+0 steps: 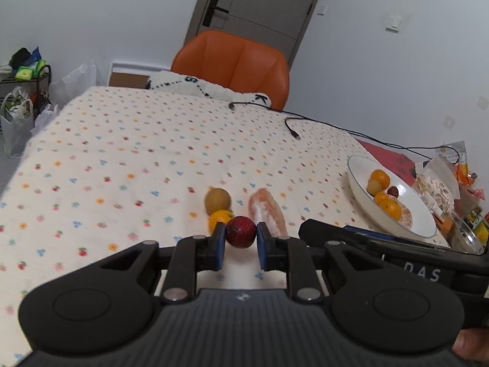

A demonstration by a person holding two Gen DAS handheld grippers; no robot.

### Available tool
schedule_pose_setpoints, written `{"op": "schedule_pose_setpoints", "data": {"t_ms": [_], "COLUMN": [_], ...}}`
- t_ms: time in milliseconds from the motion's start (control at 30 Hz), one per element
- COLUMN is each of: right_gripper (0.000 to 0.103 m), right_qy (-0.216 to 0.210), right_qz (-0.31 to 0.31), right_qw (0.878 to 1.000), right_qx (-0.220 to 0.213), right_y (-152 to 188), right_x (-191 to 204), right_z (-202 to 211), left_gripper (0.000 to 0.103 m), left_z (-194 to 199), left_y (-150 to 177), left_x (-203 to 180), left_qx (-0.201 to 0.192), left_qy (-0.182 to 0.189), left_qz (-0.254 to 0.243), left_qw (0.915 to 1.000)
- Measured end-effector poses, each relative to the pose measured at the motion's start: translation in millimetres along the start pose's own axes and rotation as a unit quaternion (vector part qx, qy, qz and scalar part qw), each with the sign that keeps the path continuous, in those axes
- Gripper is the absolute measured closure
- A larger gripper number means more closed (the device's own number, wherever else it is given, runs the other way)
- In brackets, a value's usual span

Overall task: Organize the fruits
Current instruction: 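Grasp the red fruit with the left gripper while the right grasps the second pomelo piece, then carry the red fruit and pomelo piece over the white plate with both grippers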

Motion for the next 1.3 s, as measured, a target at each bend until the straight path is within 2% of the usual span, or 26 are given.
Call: {"op": "schedule_pose_setpoints", "data": {"t_ms": [233,433,633,667,700,1100,1300], "right_gripper": [0.035,0.044,0.068,0.075,0.076,0.078,0.076], "right_qy": [0.001,0.004,0.013,0.016,0.016,0.003,0.005], "right_qz": [0.011,0.012,0.019,0.021,0.02,0.024,0.001], "right_qw": [1.0,1.0,0.999,0.999,0.999,0.998,0.998], "right_qx": [0.013,0.028,0.041,0.041,0.041,0.049,0.056], "right_y": [0,1,7,8,8,14,16], "right_x": [8,11,11,10,9,8,1], "right_z": [-17,-30,-39,-39,-38,-22,-11], "left_gripper": [0.083,0.083,0.083,0.083,0.083,0.083,0.083], "left_z": [5,9,12,12,13,17,15], "left_y": [-7,-11,-14,-15,-15,-12,-10], "left_x": [21,39,47,47,47,37,34], "left_qx": [-0.009,-0.016,-0.019,-0.02,-0.021,-0.021,-0.018], "left_qy": [-0.02,-0.034,-0.039,-0.039,-0.039,-0.031,-0.031], "left_qz": [0.013,0.025,0.031,0.031,0.03,0.022,0.02], "left_qw": [0.9997,0.999,0.9986,0.9985,0.9985,0.999,0.9992]}}
Point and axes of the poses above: each gripper's, at about its wrist camera, not at the fingertips, and z roughly against the way its jaws point, x to its left, y to its underside, the point moved 7 cm from there along -z, roughly the way its jaws point, and after that the axes turned 11 degrees about -y, right-handed, at the moved point
